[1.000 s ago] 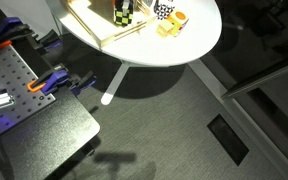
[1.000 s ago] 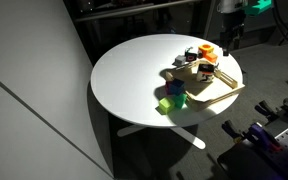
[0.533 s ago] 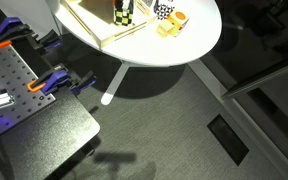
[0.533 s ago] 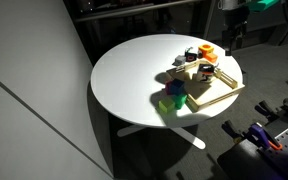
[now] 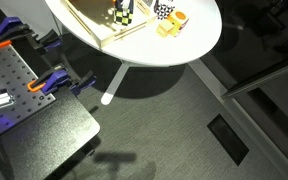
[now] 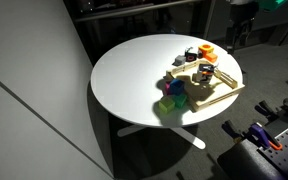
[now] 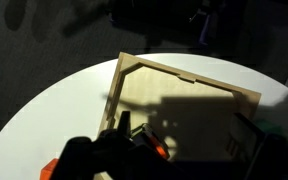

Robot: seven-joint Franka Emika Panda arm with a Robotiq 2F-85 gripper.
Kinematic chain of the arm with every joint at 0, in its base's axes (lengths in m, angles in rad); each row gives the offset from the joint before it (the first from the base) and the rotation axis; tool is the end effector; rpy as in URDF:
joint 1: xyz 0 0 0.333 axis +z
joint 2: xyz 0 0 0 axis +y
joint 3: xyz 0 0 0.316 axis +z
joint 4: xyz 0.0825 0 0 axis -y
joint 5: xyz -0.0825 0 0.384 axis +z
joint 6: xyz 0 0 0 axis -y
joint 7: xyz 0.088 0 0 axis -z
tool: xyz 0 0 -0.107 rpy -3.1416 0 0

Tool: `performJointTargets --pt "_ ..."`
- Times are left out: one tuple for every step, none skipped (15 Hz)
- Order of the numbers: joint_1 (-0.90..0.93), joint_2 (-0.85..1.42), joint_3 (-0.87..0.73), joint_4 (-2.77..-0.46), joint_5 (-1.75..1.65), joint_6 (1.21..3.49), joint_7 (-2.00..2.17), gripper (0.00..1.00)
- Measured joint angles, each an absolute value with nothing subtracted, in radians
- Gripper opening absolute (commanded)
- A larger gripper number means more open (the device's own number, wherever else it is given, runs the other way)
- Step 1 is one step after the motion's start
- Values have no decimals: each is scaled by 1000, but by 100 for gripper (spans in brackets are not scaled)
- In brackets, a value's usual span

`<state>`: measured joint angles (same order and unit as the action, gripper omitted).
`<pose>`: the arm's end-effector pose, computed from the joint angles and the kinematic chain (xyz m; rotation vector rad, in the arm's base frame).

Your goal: Pick up the block with the letter a on it and put it in the tray

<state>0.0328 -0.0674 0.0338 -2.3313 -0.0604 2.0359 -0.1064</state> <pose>0.4699 0.0279 0.3479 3.0568 0.3159 -0.3535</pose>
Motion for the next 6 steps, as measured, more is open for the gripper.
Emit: performJointTargets --pt "33 -82 34 -2345 -60 2047 -101 100" --pt "33 -94 34 -2355 -60 2056 -99 100" --pt "33 -101 34 -2362 -60 2061 -97 100" --pt "33 -106 34 -2365 -60 2063 -96 100" --pt "33 -107 34 -2366 -60 2064 -95 100" --pt "33 -108 34 -2367 -60 2064 -95 100"
